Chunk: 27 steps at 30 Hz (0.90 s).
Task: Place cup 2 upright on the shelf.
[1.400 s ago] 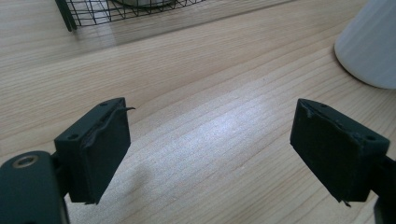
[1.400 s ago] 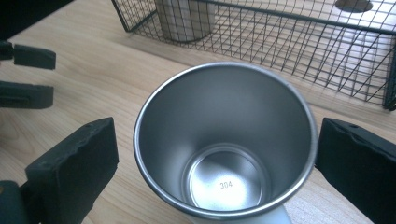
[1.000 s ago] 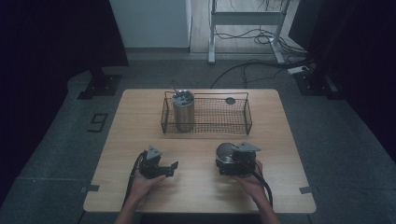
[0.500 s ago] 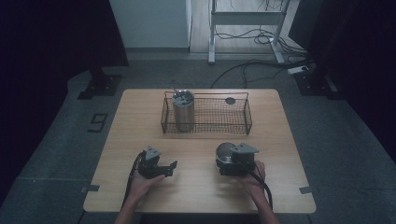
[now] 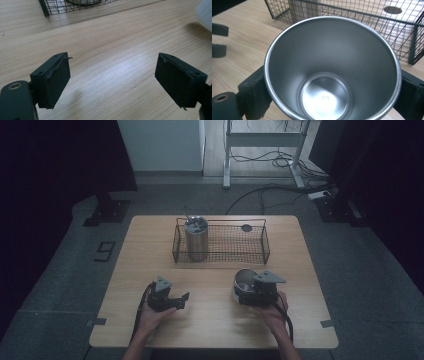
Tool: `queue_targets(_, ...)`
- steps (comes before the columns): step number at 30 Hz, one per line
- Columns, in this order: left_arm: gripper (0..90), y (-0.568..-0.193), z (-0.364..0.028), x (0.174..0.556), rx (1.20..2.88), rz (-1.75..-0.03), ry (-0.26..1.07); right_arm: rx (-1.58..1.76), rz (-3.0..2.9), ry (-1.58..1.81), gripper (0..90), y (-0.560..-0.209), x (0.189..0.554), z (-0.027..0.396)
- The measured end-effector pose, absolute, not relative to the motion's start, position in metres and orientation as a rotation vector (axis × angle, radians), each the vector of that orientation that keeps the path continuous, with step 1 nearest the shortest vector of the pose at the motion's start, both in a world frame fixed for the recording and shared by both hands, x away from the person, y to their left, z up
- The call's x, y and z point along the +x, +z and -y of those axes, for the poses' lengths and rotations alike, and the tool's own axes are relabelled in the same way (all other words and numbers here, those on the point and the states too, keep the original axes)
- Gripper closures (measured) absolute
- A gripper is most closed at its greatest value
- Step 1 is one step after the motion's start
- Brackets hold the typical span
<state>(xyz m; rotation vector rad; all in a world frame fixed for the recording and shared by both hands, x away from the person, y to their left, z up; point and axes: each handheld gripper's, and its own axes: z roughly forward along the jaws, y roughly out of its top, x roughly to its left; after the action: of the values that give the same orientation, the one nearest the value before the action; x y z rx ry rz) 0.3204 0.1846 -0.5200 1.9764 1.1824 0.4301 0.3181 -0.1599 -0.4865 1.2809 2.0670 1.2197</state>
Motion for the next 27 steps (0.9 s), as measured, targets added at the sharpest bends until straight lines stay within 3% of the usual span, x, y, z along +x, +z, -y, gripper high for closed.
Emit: queue_targets(27, 14.2, -0.512, -0.187, 0.317, 1.948, -1.177, 0.410, 1.295, -1.987, 1.252, 7.0, -0.440, 0.344, 0.152)
